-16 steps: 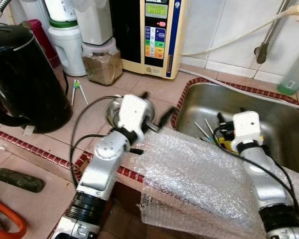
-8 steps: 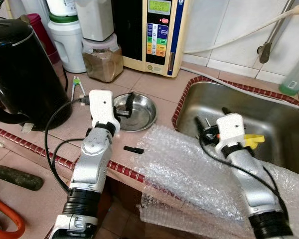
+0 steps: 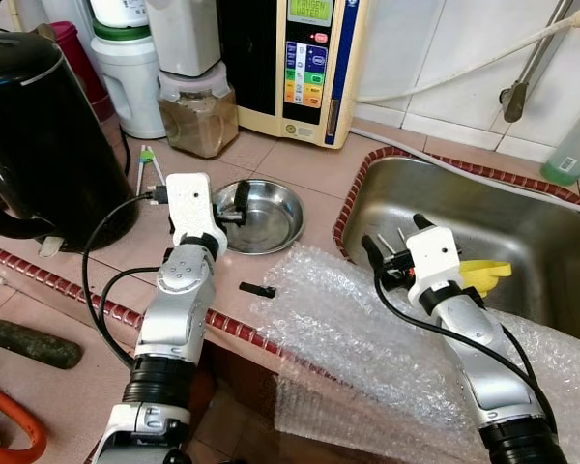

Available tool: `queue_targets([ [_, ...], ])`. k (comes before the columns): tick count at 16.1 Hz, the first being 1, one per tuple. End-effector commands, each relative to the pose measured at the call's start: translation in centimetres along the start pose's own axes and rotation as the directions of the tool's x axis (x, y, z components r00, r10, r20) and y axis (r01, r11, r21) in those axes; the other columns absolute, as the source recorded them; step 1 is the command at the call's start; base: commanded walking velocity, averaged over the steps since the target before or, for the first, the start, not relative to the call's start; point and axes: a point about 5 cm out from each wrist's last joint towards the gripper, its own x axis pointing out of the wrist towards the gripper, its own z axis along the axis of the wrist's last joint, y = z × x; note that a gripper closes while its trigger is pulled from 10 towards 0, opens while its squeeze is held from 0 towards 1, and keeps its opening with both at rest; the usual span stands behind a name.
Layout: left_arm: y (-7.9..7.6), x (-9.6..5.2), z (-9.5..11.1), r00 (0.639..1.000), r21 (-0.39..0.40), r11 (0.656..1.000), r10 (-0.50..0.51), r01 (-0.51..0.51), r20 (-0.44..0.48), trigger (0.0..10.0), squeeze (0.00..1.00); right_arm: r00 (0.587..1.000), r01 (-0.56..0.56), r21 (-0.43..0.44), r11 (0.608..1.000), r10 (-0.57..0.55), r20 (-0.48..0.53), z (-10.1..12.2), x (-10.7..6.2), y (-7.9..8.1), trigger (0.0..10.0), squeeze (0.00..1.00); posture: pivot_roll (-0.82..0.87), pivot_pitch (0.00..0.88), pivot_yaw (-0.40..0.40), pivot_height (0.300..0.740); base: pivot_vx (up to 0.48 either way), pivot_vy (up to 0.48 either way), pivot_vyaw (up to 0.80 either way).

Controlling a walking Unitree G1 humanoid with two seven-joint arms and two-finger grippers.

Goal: Kitchen organization

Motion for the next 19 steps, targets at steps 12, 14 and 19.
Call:
queue_targets([
  [12,-0.4,0.6,-2.4,0.97,-0.162,0.987,-0.019,-0.021,-0.241,0.0,0.0,0.998,-0.055,-0.024,0.998,0.055,-0.006,0.5,0.0,0.5,10.0,1.0,0.04,0.093,0.002,0.74,0.0,0.0,0.0],
  [14,-0.8,0.4,-2.4,0.97,-0.185,0.983,-0.043,-0.002,-0.24,0.0,0.0,0.998,-0.058,-0.023,0.998,0.057,-0.004,0.6,0.1,0.6,10.0,1.0,0.04,0.099,0.002,0.74,0.0,0.0,0.0],
  [19,-1.2,-0.2,-3.2,0.953,-0.214,0.977,-0.066,0.001,-0.295,0.0,0.0,0.992,-0.126,-0.015,0.992,0.126,-0.01,0.4,-0.1,1.4,10.0,1.0,0.04,0.105,-0.001,0.74,0.0,0.0,0.0],
])
